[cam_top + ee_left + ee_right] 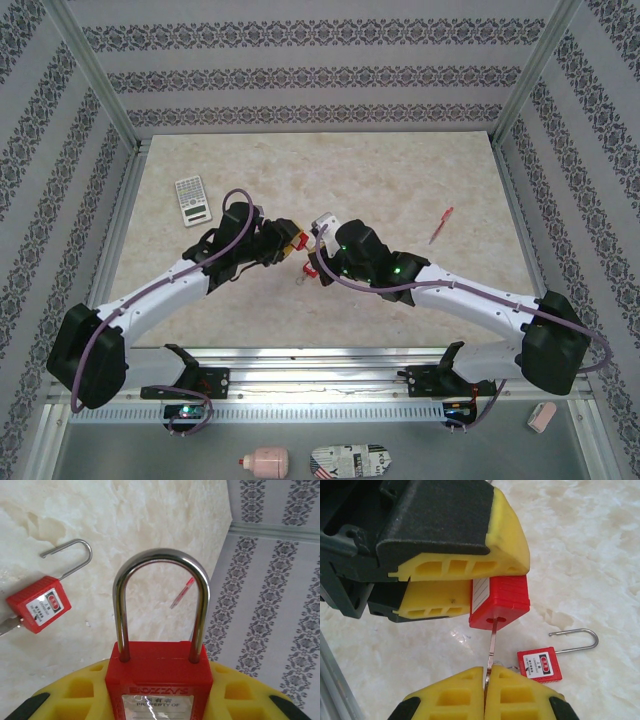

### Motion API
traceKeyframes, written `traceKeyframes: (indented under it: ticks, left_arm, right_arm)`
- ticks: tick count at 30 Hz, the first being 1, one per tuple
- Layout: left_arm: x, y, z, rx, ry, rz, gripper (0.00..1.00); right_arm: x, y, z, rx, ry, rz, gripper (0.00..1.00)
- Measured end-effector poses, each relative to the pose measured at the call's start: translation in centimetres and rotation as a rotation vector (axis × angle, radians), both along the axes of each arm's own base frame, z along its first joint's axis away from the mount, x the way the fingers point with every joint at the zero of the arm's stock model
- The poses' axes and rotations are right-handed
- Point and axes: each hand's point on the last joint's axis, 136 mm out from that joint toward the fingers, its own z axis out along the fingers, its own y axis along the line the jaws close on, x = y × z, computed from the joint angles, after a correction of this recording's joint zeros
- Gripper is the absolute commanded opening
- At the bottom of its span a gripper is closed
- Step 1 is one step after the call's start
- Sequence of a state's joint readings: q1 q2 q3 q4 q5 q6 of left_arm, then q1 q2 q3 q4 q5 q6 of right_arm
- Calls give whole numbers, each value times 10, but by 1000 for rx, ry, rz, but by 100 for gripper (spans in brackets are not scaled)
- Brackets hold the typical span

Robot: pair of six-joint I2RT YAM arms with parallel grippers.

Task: Unlock with the key

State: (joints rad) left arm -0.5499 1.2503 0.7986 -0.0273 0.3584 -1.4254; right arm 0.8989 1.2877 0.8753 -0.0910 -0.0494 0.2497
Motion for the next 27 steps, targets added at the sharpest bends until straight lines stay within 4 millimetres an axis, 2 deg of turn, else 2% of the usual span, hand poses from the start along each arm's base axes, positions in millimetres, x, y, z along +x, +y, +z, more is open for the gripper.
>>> traceKeyframes:
  ticks: [9,19,27]
  left_arm:
    - [-6,4,7,54,-15,-32,0]
    - [1,0,14,27,-49,-23,0]
    - [11,-5,46,-54,-158,-11,0]
  right_arm:
    - [-3,4,5,14,9,46,0]
    - [2,3,8,28,3,16,0]
    - [15,2,23,128,30,-41,0]
